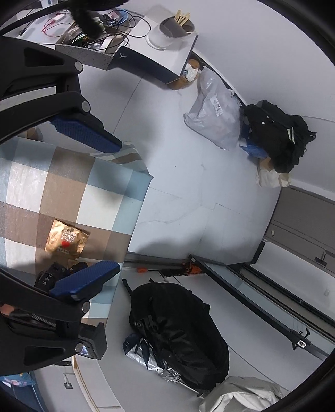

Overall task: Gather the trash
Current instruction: 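Lower the right gripper onto a gold LOVE & TASTY packet and close it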

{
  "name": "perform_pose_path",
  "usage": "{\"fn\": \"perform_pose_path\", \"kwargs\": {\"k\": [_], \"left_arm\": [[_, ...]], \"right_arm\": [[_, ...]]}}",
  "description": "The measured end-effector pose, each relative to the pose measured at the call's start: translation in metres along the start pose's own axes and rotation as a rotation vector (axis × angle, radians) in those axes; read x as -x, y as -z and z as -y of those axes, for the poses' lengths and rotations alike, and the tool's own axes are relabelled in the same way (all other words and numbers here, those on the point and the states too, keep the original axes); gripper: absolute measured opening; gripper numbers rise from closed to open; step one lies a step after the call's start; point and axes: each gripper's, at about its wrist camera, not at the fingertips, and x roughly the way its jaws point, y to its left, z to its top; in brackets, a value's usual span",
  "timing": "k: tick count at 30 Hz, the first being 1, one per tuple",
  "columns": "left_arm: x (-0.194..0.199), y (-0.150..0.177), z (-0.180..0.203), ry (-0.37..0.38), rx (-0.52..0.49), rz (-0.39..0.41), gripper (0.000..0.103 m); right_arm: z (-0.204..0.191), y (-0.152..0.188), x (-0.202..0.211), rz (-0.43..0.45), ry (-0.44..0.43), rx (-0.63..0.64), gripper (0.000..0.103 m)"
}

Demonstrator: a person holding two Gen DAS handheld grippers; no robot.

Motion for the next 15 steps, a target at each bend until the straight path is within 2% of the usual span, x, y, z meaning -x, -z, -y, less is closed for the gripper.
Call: {"fn": "perform_pose_path", "kwargs": {"k": [2, 8, 11, 14, 15], "left_arm": [[-0.003, -0.001, -0.003, -0.001, 0.009, -0.013, 0.083], [-0.006, -0.002, -0.003, 0.010, 0.022, -0.031, 0.083], [-0.004, 0.001, -0.002, 0.071, 0.035, -0.035, 0.083], [-0.008, 0.000, -0.003, 0.076, 0.040, -0.053, 0.083], [-0.008, 0.000, -0.005, 0.076, 0.049, -0.052, 0.083]], "right_arm": [[-0.005, 0.000, -0.001, 0.002, 0.033, 0.028, 0.080], [-0.011, -0.002, -0.001, -0.014, 0.023, 0.062, 0.077], [-0.019, 0.001, 0.002, 0.007, -0.001, 0.142, 0.062], [-0.020, 0.003, 0.005, -0.003, -0.026, 0.171, 0.054], [-0.019, 0.003, 0.006, -0.008, -0.029, 0.170, 0.046]]}}
